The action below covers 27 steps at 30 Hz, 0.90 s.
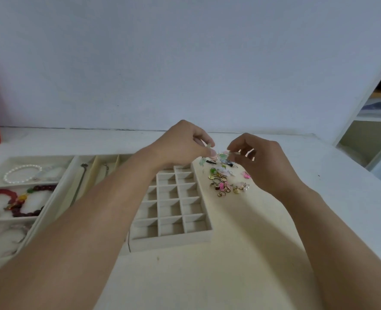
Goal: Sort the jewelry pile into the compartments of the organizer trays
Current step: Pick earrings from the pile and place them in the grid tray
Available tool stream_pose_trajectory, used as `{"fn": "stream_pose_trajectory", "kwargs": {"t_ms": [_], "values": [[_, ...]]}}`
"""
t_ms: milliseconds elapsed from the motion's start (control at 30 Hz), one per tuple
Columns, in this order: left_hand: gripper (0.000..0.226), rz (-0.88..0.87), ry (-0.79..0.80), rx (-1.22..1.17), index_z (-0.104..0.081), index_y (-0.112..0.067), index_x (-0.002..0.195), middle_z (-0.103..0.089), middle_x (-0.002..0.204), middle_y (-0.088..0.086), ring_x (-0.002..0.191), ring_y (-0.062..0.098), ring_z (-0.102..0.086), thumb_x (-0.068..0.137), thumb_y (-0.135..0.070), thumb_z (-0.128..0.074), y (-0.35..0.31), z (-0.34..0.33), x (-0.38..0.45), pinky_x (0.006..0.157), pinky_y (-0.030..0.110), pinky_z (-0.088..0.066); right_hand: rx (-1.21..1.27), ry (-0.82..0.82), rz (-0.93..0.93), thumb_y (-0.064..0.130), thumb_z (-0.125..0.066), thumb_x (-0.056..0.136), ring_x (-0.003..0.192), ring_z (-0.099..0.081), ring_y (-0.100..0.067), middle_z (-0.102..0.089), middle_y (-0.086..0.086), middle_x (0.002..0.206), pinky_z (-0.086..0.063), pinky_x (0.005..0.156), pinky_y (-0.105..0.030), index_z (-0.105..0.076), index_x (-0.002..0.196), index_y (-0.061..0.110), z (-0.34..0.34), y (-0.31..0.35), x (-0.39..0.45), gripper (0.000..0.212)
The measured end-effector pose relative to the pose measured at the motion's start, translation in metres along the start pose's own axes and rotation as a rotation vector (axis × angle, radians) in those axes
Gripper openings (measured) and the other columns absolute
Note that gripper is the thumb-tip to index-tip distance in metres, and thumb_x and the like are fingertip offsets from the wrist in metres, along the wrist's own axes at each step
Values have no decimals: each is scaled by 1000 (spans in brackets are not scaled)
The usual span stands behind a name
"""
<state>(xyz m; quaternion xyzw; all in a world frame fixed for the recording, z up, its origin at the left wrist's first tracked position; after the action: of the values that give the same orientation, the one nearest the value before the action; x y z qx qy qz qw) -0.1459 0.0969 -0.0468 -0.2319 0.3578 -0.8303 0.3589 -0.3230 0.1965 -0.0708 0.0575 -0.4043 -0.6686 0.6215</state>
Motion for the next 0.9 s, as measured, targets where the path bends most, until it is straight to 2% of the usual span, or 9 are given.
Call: {"fn": "stream_pose_trajectory", "kwargs": {"t_ms": [67,167,300,367,467,567,633,767,900], "values": [[18,-8,26,27,-79,-22,98,-67,76,-10,61,-7,-57,82,-29,-81,-1,6,-3,61,10,-41,26,-9,53,9,-75,87,69,-58,-3,-68,16,81,-42,63,-9,-69,88,27,-4,15,3,19],[9,0,24,32,-80,-23,90,-63,68,-12,49,-6,-50,82,-26,-82,3,18,-5,52,7,-37,84,-17,110,9,-78,85,75,-62,-8,-71,17,85,-43,63,-9,-73,93,26,-8,35,13,20],[2,30,-13,20,-79,-24,84,-68,73,-7,45,-1,-48,85,-25,-79,13,36,-8,43,8,-34,67,50,94,16,-78,87,77,-63,-5,-72,13,88,-44,61,-9,-78,103,26,-17,53,32,19],[4,56,-27,59,-77,-26,82,-71,77,-5,49,-1,-52,86,-27,-77,21,46,-8,48,10,-39,-19,84,95,20,-79,87,72,-62,0,-69,15,83,-42,60,-9,-79,100,28,-26,61,43,15],[5,119,-46,79,-76,-28,82,-75,88,4,68,15,-59,86,-28,-76,35,57,-7,62,27,-48,-112,187,65,21,-76,89,58,-59,1,-66,14,79,-41,49,-9,-78,97,30,-39,72,59,12],[2,151,-55,122,-77,-25,87,-75,91,1,78,17,-66,87,-26,-76,43,63,-6,70,27,-50,-193,275,86,20,-75,90,57,-57,6,-62,19,72,-40,54,-8,-79,96,28,-48,82,72,11],[5,164,-71,166,-77,-22,93,-74,92,-1,85,17,-68,88,-24,-75,49,65,-5,75,26,-51,-213,324,106,20,-76,88,61,-57,5,-69,15,77,-40,57,-9,-79,94,27,-59,88,79,9],[3,198,-96,211,-76,-24,88,-73,88,-3,81,16,-67,86,-22,-77,60,68,-2,76,27,-52,-219,350,127,21,-77,85,71,-61,-3,-73,6,84,-40,55,-12,-75,84,30,-79,89,89,9],[4,244,-138,234,-76,-24,87,-68,80,-6,77,15,-63,86,-20,-77,67,68,0,74,25,-49,-227,358,126,25,-74,88,77,-62,-9,-71,6,88,-42,60,-16,-76,86,28,-92,81,94,4]]}}
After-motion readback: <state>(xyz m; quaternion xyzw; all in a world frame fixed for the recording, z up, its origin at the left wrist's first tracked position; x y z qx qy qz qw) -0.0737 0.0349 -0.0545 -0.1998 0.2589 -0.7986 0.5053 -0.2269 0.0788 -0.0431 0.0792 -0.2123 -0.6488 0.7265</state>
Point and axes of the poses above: each hand's wrist, its own x-axis towards the middle knuckle, its own z-axis out of the back of the hand, y = z × x, the point moved 2 cm from there along x, towards the middle knuckle
